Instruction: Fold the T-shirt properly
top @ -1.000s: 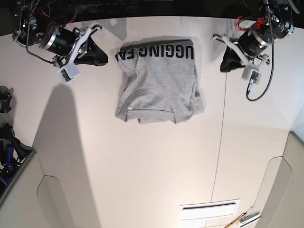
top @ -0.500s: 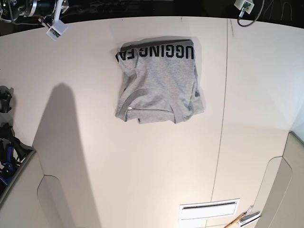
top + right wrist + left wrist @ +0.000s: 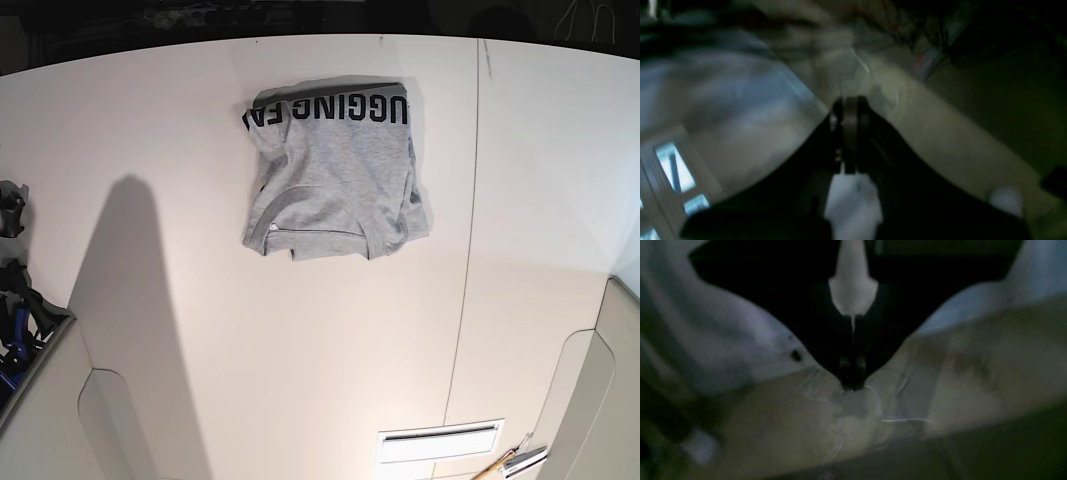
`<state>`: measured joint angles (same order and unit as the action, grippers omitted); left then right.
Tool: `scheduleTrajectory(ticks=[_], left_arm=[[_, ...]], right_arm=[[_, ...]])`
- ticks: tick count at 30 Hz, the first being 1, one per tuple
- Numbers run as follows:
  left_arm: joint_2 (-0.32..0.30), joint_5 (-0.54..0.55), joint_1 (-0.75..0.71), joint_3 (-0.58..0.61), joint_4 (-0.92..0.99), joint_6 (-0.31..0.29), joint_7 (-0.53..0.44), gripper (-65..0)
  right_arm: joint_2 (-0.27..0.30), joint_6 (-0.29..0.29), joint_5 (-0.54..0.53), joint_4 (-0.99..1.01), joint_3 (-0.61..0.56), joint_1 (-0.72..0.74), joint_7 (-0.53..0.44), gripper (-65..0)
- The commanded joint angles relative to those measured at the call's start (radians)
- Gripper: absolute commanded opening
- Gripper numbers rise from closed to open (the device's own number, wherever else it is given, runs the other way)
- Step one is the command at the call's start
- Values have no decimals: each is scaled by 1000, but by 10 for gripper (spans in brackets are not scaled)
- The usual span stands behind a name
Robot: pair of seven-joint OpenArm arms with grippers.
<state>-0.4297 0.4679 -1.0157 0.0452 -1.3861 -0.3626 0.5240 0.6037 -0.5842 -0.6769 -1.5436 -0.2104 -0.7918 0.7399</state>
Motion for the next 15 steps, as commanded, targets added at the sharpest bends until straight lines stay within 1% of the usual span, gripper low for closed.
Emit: scheduleTrajectory(ticks=[1, 3, 4, 5, 6, 9, 11, 13, 15], left_arm=[[-6, 10, 5, 25, 48, 13, -38, -650], [-5, 10, 62, 76, 168, 52, -144, -650], [-5, 10, 93, 103, 225, 59, -201, -650], [-4, 10, 125, 134, 275, 60, -237, -650], [-2, 10, 159, 167, 318, 60, -248, -650], [3, 9, 261, 272, 415, 60, -230, -650], [4, 5, 322, 337, 460, 60, -229, -650], [11, -1, 368, 392, 494, 60, -228, -650], [23, -20, 396, 422, 521, 64, -228, -650]], right_arm=[[11, -6, 21, 34, -29, 8, -14, -650], [8, -6, 84, 125, -93, 45, -26, -650], [6, -6, 116, 170, -124, 66, -26, -650], [4, -6, 150, 213, -151, 88, -26, -650], [-1, -6, 183, 254, -176, 111, -26, -650], [-6, -6, 269, 364, -235, 183, -26, -650], [-9, -6, 293, 426, -257, 232, -26, -650], [-11, -6, 292, 477, -261, 270, -26, -650], [-11, -6, 292, 512, -261, 298, -26, -650]])
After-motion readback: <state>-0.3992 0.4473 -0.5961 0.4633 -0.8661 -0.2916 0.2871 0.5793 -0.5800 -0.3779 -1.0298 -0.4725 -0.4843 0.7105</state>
